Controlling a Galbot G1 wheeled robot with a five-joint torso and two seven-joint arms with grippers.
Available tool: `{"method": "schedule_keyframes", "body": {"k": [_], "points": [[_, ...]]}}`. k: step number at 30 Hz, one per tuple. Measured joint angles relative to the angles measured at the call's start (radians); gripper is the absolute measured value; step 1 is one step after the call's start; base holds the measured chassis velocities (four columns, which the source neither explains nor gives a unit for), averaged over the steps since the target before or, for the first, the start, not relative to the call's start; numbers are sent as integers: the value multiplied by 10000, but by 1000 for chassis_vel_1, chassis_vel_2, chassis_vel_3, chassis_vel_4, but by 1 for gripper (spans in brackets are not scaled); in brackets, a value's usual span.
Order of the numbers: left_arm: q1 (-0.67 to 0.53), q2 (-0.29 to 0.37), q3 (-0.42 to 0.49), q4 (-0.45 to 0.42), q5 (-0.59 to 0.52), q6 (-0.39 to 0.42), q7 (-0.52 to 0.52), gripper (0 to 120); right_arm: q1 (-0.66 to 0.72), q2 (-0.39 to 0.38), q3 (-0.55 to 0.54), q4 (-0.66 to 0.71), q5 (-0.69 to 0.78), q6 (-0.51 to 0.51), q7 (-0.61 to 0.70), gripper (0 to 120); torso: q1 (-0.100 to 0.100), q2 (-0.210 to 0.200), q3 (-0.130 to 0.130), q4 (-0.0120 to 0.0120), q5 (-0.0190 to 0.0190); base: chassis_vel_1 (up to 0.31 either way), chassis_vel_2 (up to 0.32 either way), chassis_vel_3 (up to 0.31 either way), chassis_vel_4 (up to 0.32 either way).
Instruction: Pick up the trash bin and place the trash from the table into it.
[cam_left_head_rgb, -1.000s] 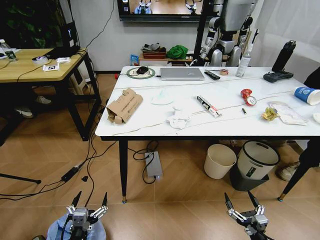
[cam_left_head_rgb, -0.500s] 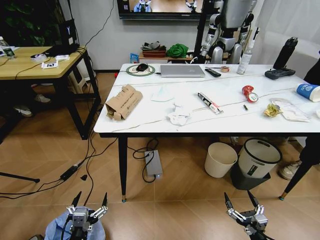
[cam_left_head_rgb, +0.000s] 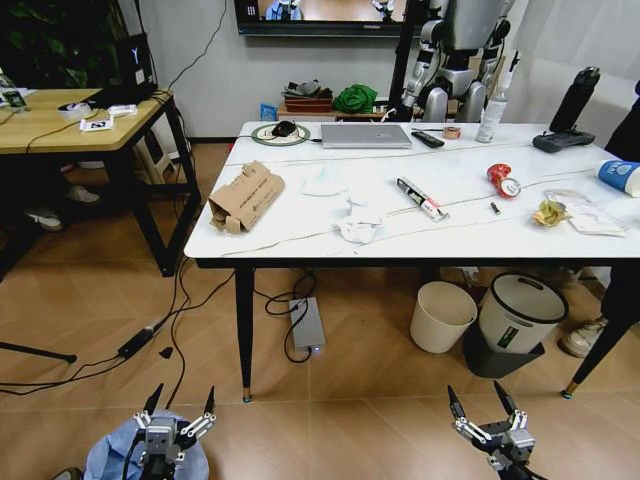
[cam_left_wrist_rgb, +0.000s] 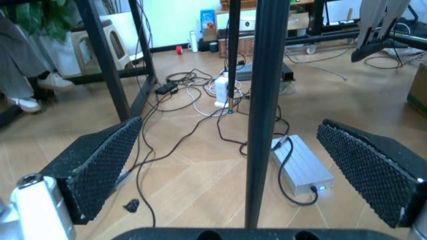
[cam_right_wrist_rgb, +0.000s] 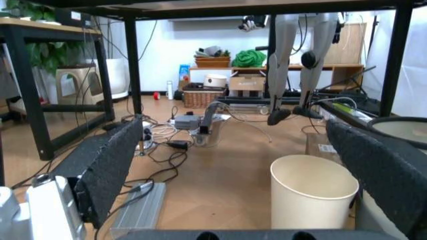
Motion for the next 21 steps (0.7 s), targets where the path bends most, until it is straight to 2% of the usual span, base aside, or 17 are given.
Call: {"method": "schedule_keyframes", "body": {"k": [21], "points": [[-42, 0, -16, 22, -40, 4, 3, 99, 44, 18, -52, 12, -29, -21, 4, 100, -331, -864, -534, 0, 0, 0, 0, 0, 0]]}}
